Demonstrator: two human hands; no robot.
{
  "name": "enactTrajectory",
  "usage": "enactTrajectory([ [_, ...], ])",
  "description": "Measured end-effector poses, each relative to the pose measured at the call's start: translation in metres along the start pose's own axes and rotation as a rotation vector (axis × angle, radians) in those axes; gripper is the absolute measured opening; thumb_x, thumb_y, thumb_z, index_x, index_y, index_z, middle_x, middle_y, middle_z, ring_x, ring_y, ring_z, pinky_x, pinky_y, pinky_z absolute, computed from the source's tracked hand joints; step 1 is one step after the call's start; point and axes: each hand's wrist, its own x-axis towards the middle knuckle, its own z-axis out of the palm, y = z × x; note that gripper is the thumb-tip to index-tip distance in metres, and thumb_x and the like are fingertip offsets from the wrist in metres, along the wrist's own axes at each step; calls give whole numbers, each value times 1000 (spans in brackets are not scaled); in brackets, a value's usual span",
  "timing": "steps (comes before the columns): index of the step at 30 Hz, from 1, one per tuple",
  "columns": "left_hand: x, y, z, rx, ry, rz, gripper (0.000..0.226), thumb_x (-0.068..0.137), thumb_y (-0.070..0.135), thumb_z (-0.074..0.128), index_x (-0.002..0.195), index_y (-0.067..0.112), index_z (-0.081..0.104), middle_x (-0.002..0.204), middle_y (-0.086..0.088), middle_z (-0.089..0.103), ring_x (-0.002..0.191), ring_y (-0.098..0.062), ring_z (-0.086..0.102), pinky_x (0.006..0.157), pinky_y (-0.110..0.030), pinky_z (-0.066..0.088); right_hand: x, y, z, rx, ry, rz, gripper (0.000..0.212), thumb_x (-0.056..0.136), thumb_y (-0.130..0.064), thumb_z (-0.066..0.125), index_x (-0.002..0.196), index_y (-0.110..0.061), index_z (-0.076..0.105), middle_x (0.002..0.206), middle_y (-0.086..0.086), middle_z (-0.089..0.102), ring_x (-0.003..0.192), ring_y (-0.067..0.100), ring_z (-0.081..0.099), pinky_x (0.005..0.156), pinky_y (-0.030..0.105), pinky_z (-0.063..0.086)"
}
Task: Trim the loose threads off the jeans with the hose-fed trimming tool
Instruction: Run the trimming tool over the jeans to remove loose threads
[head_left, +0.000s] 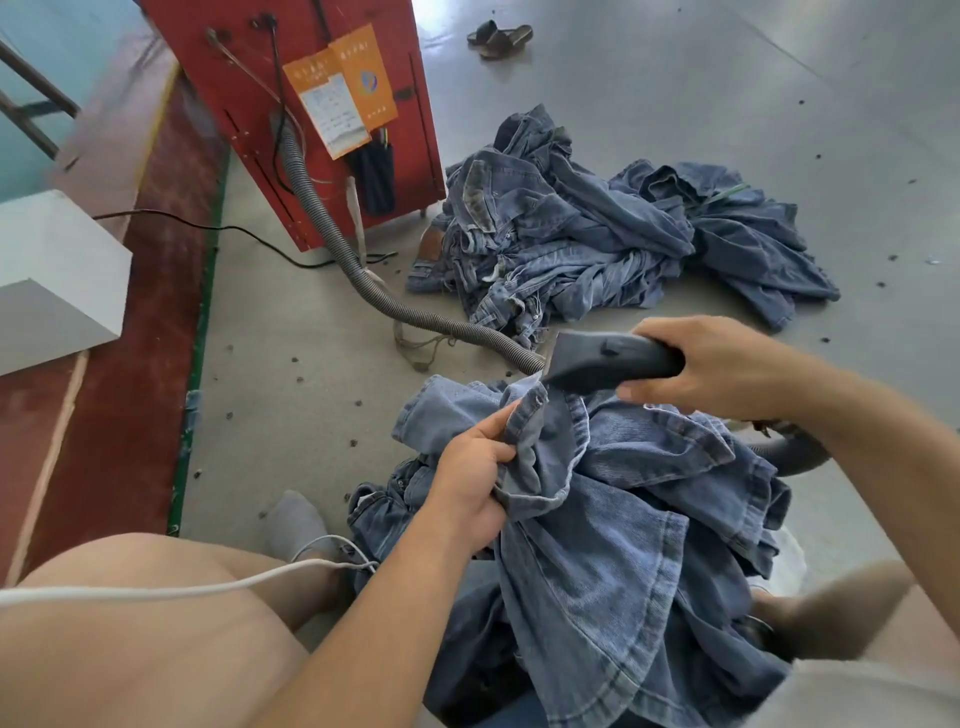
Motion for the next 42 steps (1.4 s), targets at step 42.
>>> enactTrajectory([
  [42, 0, -4, -10, -490, 54, 66, 16, 85, 18, 58, 70, 14, 56, 59, 5, 31, 48, -10, 32, 49, -21, 39, -4, 7, -11, 43, 51, 35, 19, 84, -42, 81, 93, -46, 64, 79, -25, 67, 71, -3, 62, 64, 25, 41],
])
